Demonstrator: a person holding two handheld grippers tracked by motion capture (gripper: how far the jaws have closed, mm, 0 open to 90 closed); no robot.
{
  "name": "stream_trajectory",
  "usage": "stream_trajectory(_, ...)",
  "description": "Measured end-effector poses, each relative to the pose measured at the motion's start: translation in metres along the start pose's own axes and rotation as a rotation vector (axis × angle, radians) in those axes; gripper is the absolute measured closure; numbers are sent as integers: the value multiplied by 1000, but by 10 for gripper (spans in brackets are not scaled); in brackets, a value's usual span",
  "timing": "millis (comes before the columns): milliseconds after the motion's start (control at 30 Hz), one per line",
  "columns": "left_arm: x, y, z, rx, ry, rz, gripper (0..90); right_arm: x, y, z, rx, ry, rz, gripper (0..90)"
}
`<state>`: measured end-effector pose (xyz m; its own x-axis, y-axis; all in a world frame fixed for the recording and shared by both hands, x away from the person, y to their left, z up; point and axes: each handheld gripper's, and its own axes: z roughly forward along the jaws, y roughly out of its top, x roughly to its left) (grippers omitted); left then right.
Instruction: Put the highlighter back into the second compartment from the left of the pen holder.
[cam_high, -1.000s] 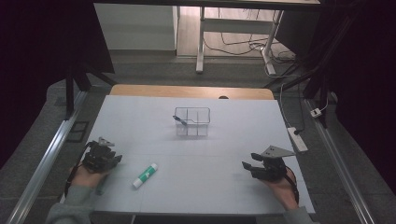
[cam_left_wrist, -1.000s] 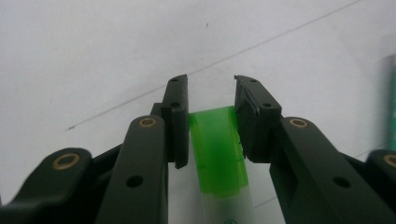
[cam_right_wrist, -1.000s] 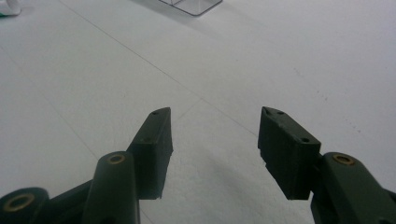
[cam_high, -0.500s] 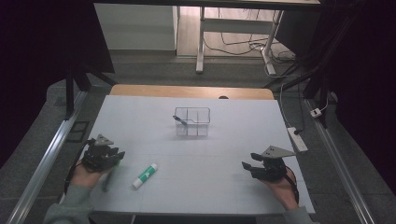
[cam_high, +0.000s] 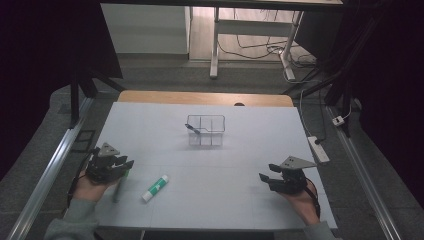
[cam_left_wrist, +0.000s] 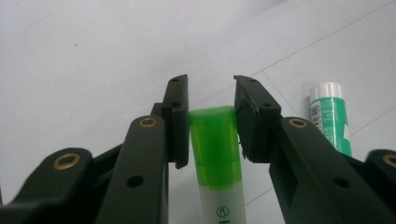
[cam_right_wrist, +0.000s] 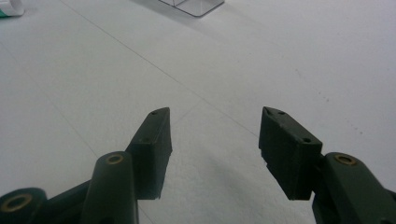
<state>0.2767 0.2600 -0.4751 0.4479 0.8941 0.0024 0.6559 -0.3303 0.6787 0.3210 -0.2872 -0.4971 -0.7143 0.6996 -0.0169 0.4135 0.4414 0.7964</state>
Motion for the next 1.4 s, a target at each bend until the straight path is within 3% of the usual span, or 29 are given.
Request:
stream_trajectory(900, -7, 7, -25, -116, 25, 46, 669, -1, 0, -1, -10, -1, 4, 435)
stream_trajectory(1400, -10, 13, -35, -193, 12, 43, 669, -1, 0, -1, -8, -4, 8, 435)
